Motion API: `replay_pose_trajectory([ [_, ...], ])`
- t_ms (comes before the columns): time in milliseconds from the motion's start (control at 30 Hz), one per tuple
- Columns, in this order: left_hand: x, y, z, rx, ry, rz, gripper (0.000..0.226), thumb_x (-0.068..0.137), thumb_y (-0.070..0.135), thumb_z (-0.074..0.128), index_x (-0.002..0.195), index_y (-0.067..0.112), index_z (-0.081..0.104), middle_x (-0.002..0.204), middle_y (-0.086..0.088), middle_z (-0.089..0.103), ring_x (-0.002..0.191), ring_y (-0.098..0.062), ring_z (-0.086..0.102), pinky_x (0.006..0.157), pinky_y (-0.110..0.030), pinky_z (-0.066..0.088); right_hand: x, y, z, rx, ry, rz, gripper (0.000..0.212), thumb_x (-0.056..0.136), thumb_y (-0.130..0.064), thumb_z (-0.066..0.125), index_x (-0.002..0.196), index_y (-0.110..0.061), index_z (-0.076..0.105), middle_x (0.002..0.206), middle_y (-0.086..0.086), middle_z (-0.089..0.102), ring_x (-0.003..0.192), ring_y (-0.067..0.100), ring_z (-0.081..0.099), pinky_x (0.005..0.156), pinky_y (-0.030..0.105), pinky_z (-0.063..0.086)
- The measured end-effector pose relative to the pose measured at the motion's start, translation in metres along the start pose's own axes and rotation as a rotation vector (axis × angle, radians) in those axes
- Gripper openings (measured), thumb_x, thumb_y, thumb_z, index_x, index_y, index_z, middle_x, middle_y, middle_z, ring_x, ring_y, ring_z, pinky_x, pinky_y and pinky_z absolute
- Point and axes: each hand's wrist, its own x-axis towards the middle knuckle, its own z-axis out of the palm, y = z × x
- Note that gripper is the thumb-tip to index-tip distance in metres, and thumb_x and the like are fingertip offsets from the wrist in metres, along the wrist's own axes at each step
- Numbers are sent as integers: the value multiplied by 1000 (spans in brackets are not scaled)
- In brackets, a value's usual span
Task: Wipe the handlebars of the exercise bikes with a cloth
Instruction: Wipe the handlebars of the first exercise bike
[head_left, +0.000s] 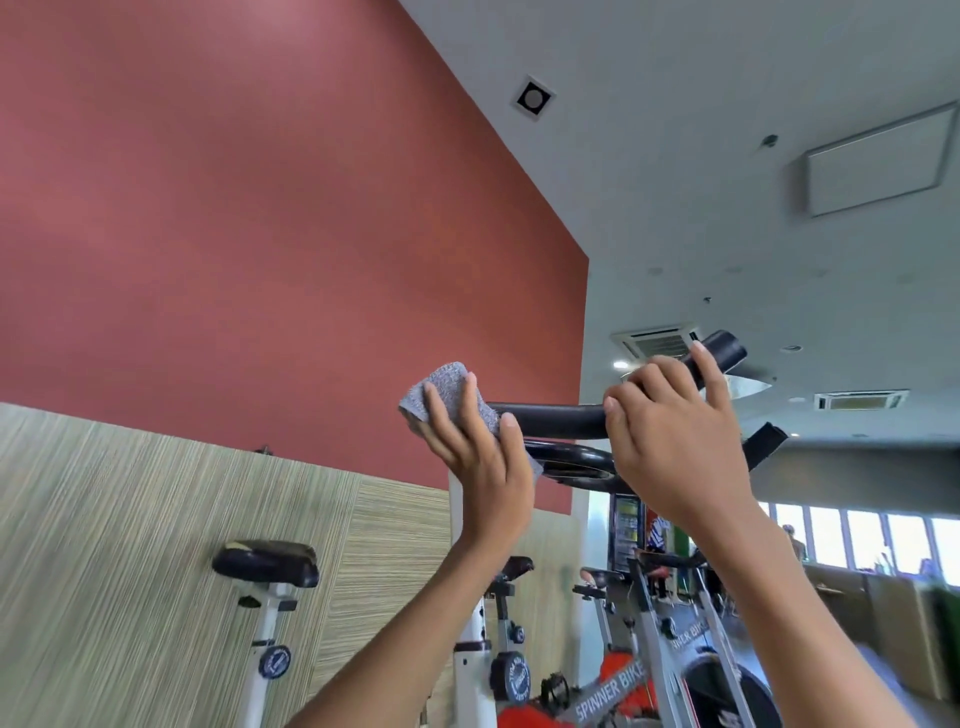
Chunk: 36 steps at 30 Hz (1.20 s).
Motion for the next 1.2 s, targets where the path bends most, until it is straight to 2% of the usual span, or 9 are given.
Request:
replay_pose_trajectory([
  [100, -13, 13, 13, 76, -57, 148, 55, 100, 46, 21, 150, 25, 24, 163, -8, -5, 148, -28, -22, 119, -58, -1, -1, -3, 4, 6, 41, 19, 43, 99, -27, 28, 78, -10, 61, 86, 5, 60, 101, 30, 56, 119, 45, 14],
  [233, -22, 22, 30, 111, -52, 286, 49, 102, 45, 18, 148, 28, 20, 161, 4, 0, 149, -24, -19, 117, -62, -1, -4, 6, 6, -11, 46, -33, 40, 101, -27, 28, 81, -12, 59, 87, 3, 58, 104, 28, 55, 119, 44, 15],
  [333, -15, -1, 26, 117, 42, 235, 51, 98, 38, 24, 148, 32, 16, 162, 5, -3, 149, -24, -12, 118, -60, 1, -3, 8, 6, -5, 36, -52, 43, 102, -30, 24, 84, -14, 60, 89, 2, 57, 105, 26, 53, 119, 43, 15],
  [500, -5, 2, 18, 1, 68, 0, 59, 94, 44, 20, 150, 35, 5, 159, 6, -20, 144, -14, -28, 120, -49, -8, -4, 2, 10, 22, 60, -1, 42, 101, -29, 25, 83, -10, 58, 88, 4, 55, 105, 27, 49, 119, 47, 16],
  [633, -11, 7, 20, 145, 8, 208, 54, 99, 32, 26, 151, 19, 28, 164, -11, -1, 149, -36, -16, 119, -58, 0, -4, -4, 9, 30, 52, 31, 40, 101, -27, 28, 82, -8, 57, 87, 6, 56, 104, 30, 51, 118, 48, 17],
  [733, -3, -12, 15, 222, 3, 312, 48, 102, 39, 22, 147, 22, 29, 162, -14, 10, 148, -43, -1, 117, -62, 5, -3, -3, 7, 20, 53, 20, 40, 101, -27, 28, 82, -9, 59, 87, 5, 57, 104, 29, 52, 118, 48, 17],
  [900, 17, -35, 2, 40, 140, 111, 51, 100, 33, 23, 149, 20, 24, 162, -13, 6, 149, -23, -1, 120, -55, 2, -4, -7, 8, 4, 27, 37, 41, 100, -27, 26, 85, -8, 59, 90, 6, 57, 108, 30, 51, 119, 48, 14],
  [1067, 28, -36, -11, -315, 162, -128, 54, 94, 35, 27, 147, 25, 20, 156, 9, 6, 148, -8, 1, 117, -20, 6, -4, -19, 7, -44, 25, 110, 36, 99, -23, 30, 82, -5, 57, 91, 12, 59, 110, 36, 50, 120, 50, 14],
  [1200, 39, -47, -23, -481, 110, -262, 57, 92, 35, 25, 148, 30, 17, 161, 5, 11, 149, -9, 10, 123, -35, 14, -2, -44, 11, -80, -9, 136, 38, 99, -23, 28, 77, -6, 53, 81, 12, 60, 98, 37, 53, 119, 52, 9],
])
